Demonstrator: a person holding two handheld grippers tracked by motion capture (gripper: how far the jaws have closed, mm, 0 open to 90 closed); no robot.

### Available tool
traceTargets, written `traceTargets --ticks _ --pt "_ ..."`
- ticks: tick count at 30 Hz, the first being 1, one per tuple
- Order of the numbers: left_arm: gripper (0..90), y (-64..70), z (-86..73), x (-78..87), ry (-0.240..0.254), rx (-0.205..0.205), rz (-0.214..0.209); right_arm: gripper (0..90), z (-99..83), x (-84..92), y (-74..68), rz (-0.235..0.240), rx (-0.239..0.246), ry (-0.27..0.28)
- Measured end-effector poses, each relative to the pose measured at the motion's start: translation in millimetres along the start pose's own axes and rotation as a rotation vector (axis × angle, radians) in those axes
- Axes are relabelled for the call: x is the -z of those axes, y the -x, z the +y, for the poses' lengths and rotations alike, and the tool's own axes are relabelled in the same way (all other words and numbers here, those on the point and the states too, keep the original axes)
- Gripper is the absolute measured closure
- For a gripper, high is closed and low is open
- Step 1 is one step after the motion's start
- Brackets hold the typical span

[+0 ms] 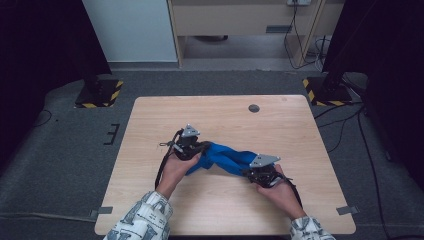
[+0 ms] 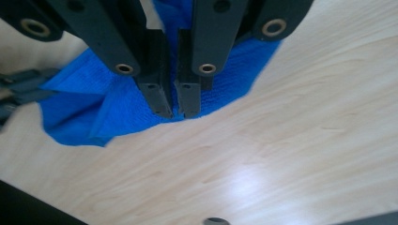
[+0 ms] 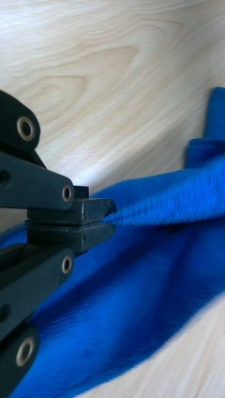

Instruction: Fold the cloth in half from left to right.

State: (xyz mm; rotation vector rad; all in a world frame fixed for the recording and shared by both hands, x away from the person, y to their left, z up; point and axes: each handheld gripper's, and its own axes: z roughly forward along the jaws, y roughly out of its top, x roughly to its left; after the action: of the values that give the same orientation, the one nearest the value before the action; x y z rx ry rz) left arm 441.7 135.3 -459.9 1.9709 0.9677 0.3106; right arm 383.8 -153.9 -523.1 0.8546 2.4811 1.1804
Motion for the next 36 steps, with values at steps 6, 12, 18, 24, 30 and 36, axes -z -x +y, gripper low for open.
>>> traceTargets --ticks 6,12,18,24,30,36 --pt "85.7 -10.4 -0.2 5.9 -0.011 0.015 0.055 88.8 -18.5 12.4 3.7 0.008 -0.012 -0.019" --pt "85.4 -10.2 -2.2 5.8 -0.012 0.016 0.055 48.4 -26.4 27.6 10.1 0.003 -0.048 -0.010" --pt "85.3 -8.0 -3.5 3.9 -0.023 0.004 0.056 23.6 -32.5 48.4 22.6 -0.036 -0.100 0.040" --pt "85.4 -6.6 -6.0 3.8 -0.028 -0.002 0.053 35.0 -35.8 63.3 46.0 -0.141 -0.228 0.107" --pt "85.4 -6.6 -11.6 4.1 -0.030 0.000 0.055 49.9 -36.0 53.9 65.9 -0.244 -0.341 0.087" --pt "85.4 -8.0 -15.7 5.8 -0.029 0.009 0.052 44.7 -29.3 34.9 68.0 -0.240 -0.354 0.045"
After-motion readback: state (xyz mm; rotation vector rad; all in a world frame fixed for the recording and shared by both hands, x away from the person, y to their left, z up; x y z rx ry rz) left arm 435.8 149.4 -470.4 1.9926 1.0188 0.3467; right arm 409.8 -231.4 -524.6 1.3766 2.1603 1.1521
